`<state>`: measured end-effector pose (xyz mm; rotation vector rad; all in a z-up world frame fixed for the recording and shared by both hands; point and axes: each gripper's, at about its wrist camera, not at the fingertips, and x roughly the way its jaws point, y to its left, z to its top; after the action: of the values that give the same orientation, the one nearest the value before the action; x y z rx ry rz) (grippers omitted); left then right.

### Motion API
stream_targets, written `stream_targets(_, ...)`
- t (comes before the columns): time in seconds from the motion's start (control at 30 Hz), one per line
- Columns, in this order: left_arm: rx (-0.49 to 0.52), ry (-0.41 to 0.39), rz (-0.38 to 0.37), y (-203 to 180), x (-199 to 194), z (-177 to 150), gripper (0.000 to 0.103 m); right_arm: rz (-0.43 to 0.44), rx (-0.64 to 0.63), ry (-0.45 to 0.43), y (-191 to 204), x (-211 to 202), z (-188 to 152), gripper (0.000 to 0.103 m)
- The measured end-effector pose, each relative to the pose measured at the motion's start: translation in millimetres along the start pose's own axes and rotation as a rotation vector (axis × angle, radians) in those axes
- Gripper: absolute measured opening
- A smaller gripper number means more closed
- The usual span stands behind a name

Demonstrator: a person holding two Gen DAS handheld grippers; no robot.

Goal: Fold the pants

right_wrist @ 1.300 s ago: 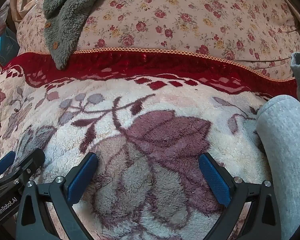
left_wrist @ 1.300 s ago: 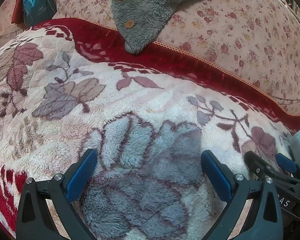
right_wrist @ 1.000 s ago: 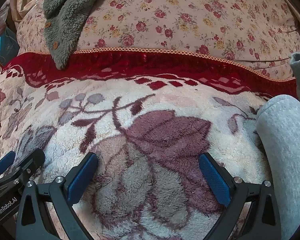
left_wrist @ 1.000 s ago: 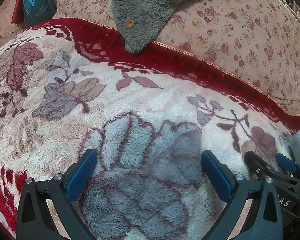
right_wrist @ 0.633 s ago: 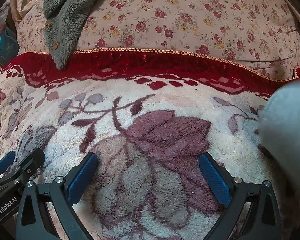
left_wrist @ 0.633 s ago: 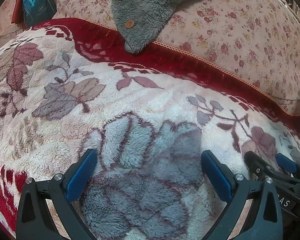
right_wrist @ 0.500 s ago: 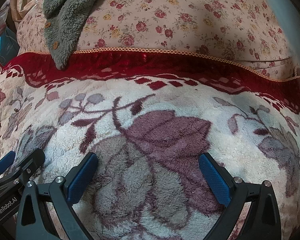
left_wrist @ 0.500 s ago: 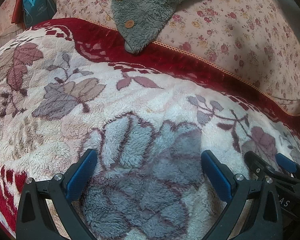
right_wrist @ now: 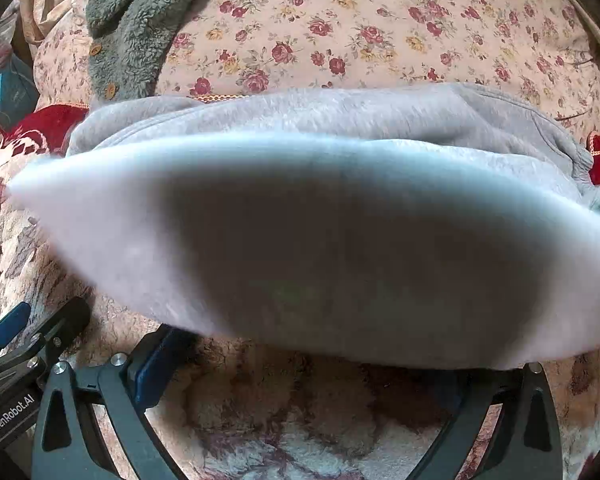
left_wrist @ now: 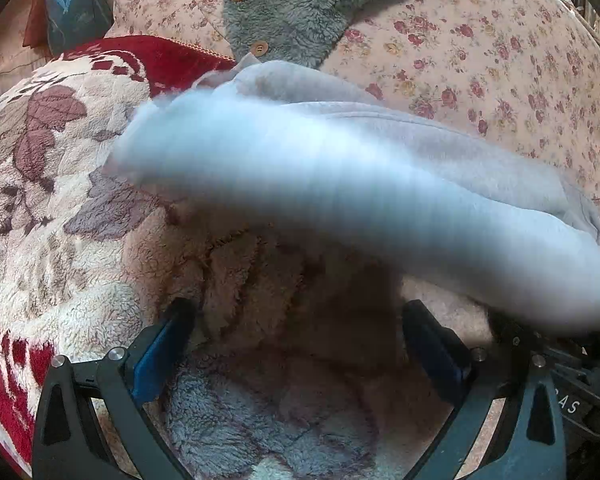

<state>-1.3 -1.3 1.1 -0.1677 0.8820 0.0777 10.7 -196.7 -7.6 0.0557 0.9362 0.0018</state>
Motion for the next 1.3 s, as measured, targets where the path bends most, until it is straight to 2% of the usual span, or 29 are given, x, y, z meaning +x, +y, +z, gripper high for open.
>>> stream_targets(0.7,0.002,0.005,0.003,2,3,1,0.103,-0.002,0.002,0.002,0,0,1,0.103)
stream_targets(0.87,0.025,0.034,0.011,-2,4,5,0.103,-0.021,-0.018,0.014,7,2,2,0.103)
stream_targets(1.0,0.052,0.063,0.013,-6,-9,0,0.103,0.071,-0.064,0.027,0,-7,-1,0.102)
stream_targets(1.13,0.028,0.006,0.005,-11,-39,-12,0.103,0.160,-0.180,-0.007,-8,-38,-18,0.100)
stream_targets(1.17,0.029,-0.003,0.006,-13,-46,-14,0.103,0.218,-0.214,-0.015,-11,-49,-25,0.100)
stream_targets(1.3,0.035,-0.026,0.023,-24,-67,-22,0.103,0.345,-0.318,0.017,-23,-82,-44,0.099)
